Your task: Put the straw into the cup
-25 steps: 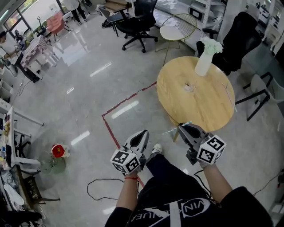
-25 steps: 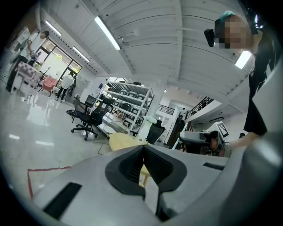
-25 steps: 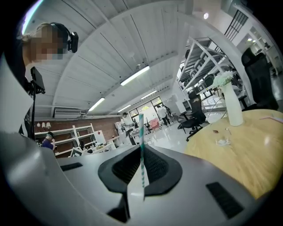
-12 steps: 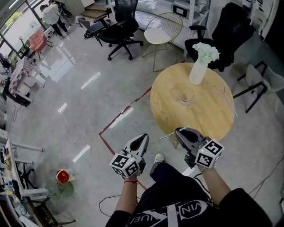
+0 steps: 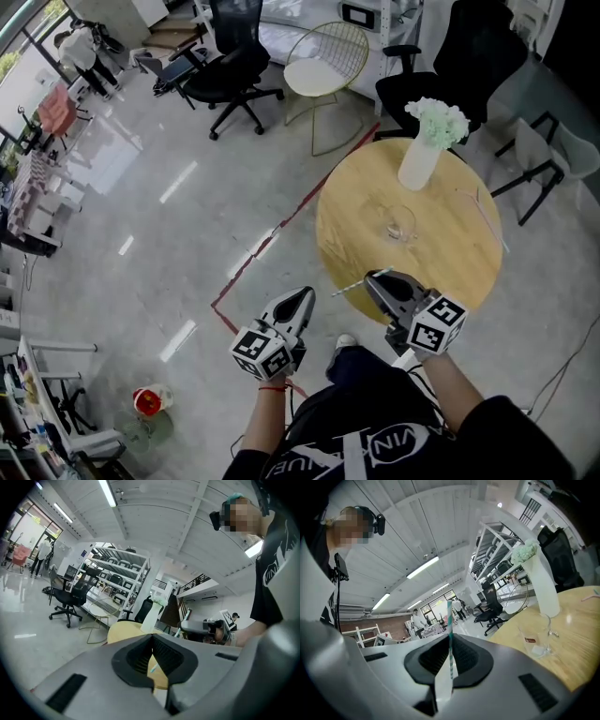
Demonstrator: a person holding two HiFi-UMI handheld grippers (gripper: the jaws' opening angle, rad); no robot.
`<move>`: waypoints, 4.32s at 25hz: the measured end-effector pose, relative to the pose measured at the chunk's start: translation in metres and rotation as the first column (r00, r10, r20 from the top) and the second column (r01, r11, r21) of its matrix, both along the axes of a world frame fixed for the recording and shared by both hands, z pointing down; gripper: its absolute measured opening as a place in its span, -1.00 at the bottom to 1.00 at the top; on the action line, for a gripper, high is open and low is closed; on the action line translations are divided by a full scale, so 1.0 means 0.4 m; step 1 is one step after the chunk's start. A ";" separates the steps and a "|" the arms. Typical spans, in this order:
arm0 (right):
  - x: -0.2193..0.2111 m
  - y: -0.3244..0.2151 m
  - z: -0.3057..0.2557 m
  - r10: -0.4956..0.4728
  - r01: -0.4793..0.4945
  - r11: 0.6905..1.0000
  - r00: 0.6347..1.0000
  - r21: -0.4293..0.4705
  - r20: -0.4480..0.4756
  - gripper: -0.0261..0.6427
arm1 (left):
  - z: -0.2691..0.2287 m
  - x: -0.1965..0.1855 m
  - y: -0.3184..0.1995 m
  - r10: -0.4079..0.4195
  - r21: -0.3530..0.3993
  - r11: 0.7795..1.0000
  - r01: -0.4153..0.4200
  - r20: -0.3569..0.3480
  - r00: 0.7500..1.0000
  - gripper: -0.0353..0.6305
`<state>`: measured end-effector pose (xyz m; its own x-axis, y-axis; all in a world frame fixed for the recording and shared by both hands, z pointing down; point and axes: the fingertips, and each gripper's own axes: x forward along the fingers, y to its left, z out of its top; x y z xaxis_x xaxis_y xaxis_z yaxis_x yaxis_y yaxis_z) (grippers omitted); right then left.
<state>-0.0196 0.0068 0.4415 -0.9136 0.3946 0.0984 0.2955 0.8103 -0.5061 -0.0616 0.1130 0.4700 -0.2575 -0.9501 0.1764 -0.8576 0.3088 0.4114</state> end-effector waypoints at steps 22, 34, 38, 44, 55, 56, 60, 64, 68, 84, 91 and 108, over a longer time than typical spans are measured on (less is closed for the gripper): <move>-0.039 -0.202 -0.037 0.421 -0.421 0.907 0.907 0.001 0.008 -0.86 | 0.014 -0.152 -0.301 0.415 0.023 0.910 -0.415 -0.046 0.909 -0.87; -0.066 -0.262 -0.085 0.713 -0.713 0.701 0.700 -0.034 0.039 -0.86 | -0.011 -0.215 -0.442 0.692 0.063 0.721 -0.690 -0.048 0.720 -0.87; -0.073 -0.268 -0.093 0.777 -0.777 0.629 0.627 -0.033 0.052 -0.86 | -0.007 -0.235 -0.455 0.751 0.067 0.660 -0.748 -0.045 0.659 -0.87; -0.062 -0.270 -0.113 0.854 -0.854 0.519 0.517 -0.024 0.060 -0.86 | -0.011 -0.252 -0.463 0.815 0.081 0.579 -0.811 -0.045 0.577 -0.87; 0.012 -0.322 -0.112 0.929 -0.926 0.369 0.366 -0.081 0.046 -0.86 | 0.012 -0.197 -0.502 0.851 0.164 0.524 -0.836 -0.131 0.508 -0.87; 0.015 -0.333 -0.104 0.932 -0.929 0.362 0.359 -0.075 0.042 -0.86 | 0.023 -0.199 -0.506 0.849 0.156 0.527 -0.835 -0.137 0.510 -0.87; 0.011 -0.379 -0.067 0.933 -0.932 0.359 0.358 -0.055 0.019 -0.86 | 0.053 -0.227 -0.529 0.831 0.129 0.553 -0.823 -0.159 0.533 -0.87; -0.006 -0.422 -0.039 0.924 -0.924 0.382 0.382 -0.026 0.002 -0.86 | 0.064 -0.246 -0.560 0.822 0.104 0.565 -0.819 -0.165 0.546 -0.87; -0.028 -0.453 -0.012 0.908 -0.908 0.419 0.419 0.009 -0.022 -0.86 | 0.076 -0.243 -0.600 0.817 0.080 0.569 -0.818 -0.164 0.552 -0.87; -0.097 -0.493 0.123 0.841 -0.840 0.537 0.526 0.077 -0.121 -0.86 | 0.163 -0.238 -0.641 0.804 0.017 0.570 -0.822 -0.218 0.553 -0.87; -0.111 -0.492 0.150 0.832 -0.832 0.549 0.535 0.077 -0.149 -0.86 | 0.183 -0.249 -0.643 0.794 0.005 0.578 -0.816 -0.233 0.561 -0.87; -0.097 -0.504 0.173 0.836 -0.842 0.537 0.523 0.052 -0.163 -0.86 | 0.190 -0.252 -0.631 0.783 -0.008 0.590 -0.807 -0.239 0.575 -0.87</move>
<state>-0.0583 -0.1949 0.5109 -0.7975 -0.5414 0.2663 -0.5939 0.6267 -0.5045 -0.1624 -0.1393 0.5460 0.6427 -0.7274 0.2405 -0.6866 -0.4074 0.6022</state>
